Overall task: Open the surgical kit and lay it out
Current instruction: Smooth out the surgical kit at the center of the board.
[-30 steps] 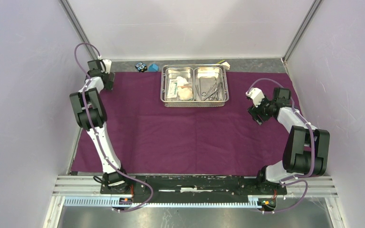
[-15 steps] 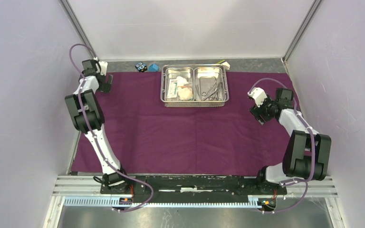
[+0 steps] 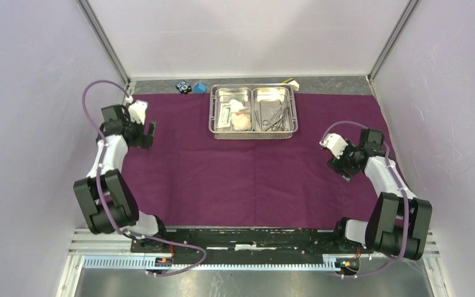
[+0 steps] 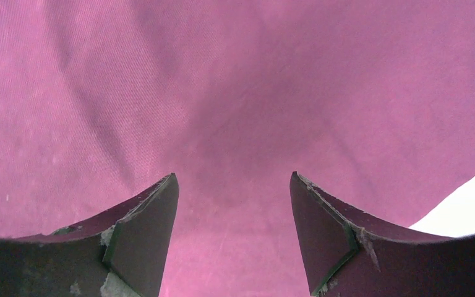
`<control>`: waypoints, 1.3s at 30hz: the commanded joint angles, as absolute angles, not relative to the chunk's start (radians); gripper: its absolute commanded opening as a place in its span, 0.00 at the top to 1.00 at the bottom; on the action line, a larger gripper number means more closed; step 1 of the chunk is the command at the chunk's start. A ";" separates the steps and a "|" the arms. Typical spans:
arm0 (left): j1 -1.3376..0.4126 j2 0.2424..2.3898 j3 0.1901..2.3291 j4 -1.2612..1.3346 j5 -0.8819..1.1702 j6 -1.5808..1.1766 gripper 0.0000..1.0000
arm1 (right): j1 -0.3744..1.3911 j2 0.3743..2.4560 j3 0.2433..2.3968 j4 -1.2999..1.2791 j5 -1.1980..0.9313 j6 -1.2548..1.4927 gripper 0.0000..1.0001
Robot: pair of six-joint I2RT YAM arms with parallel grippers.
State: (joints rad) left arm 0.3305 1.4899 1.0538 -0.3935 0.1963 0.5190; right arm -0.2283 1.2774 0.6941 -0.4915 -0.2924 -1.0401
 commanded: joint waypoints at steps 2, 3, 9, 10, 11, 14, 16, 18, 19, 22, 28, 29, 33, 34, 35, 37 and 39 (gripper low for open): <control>0.331 1.345 0.881 -0.381 0.233 0.631 0.00 | -0.271 1.205 0.633 -0.657 -0.217 -1.235 0.27; 0.331 1.325 0.858 -0.380 0.230 0.638 0.00 | -0.282 1.200 0.620 -0.666 -0.202 -1.256 0.27; 0.331 1.283 0.806 -0.375 0.215 0.655 0.00 | -0.346 1.200 0.562 -0.728 -0.172 -1.362 0.27; 0.331 1.283 0.809 -0.378 0.213 0.655 0.00 | -0.355 1.201 0.551 -0.732 -0.166 -1.376 0.27; 0.331 1.283 0.812 -0.383 0.213 0.655 0.00 | -0.363 1.199 0.542 -0.738 -0.160 -1.387 0.27; 0.331 1.283 0.832 -0.407 0.212 0.649 0.00 | -0.392 1.190 0.509 -0.744 -0.129 -1.424 0.27; 0.331 1.279 0.844 -0.413 0.202 0.629 0.00 | -0.414 1.178 0.493 -0.749 -0.115 -1.448 0.27; 0.331 1.271 0.858 -0.415 0.199 0.612 0.00 | -0.433 1.164 0.494 -0.765 -0.113 -1.464 0.27; 0.331 1.265 0.866 -0.416 0.199 0.601 0.00 | -0.441 1.154 0.500 -0.780 -0.118 -1.469 0.27; 0.331 1.252 0.894 -0.425 0.235 0.569 0.00 | -0.446 1.117 0.552 -0.808 -0.164 -1.460 0.27; 0.330 1.263 0.991 -0.503 0.455 0.468 0.00 | -0.443 1.134 0.799 -0.827 -0.441 -1.285 0.26; 0.329 1.267 1.006 -0.509 0.497 0.448 0.00 | -0.432 1.153 0.847 -0.811 -0.502 -1.216 0.26; 0.325 1.286 1.033 -0.501 0.610 0.373 0.00 | -0.298 1.196 0.944 -0.601 -0.586 -0.886 0.27; 0.321 1.288 1.034 -0.494 0.630 0.361 0.00 | -0.242 1.200 0.948 -0.504 -0.555 -0.786 0.26; 0.317 1.289 1.034 -0.487 0.644 0.347 0.00 | -0.192 1.209 0.950 -0.410 -0.510 -0.697 0.26; 0.309 1.292 1.034 -0.469 0.647 0.312 0.00 | -0.085 1.259 0.974 -0.265 -0.428 -0.551 0.26; 0.304 1.294 1.035 -0.452 0.645 0.276 0.00 | -0.009 1.342 1.038 -0.180 -0.386 -0.446 0.27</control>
State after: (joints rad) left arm 0.3168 1.2850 1.0016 -0.4839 0.5648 0.3965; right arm -0.1268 1.2304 0.9470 -0.4652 -0.4446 -0.7971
